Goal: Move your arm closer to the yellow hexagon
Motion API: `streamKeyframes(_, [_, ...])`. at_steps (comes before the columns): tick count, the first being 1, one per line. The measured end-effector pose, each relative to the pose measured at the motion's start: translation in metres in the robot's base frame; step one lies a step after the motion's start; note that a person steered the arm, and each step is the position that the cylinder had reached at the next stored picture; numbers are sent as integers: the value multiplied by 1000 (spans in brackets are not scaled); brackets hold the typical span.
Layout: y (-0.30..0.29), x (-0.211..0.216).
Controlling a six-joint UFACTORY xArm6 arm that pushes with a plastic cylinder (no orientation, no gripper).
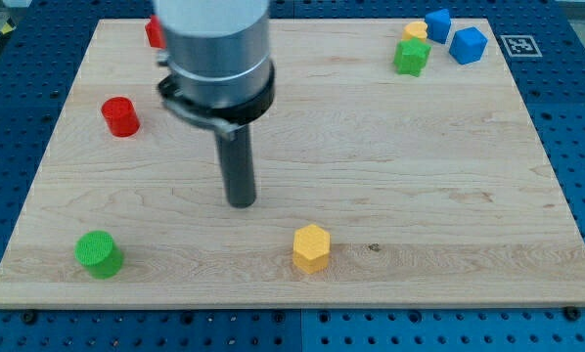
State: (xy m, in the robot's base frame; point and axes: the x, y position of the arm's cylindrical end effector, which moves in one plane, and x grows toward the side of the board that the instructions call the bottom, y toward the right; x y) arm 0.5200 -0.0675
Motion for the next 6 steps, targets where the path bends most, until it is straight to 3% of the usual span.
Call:
streamKeyframes(3, [6,86])
streamKeyframes(6, [68,78])
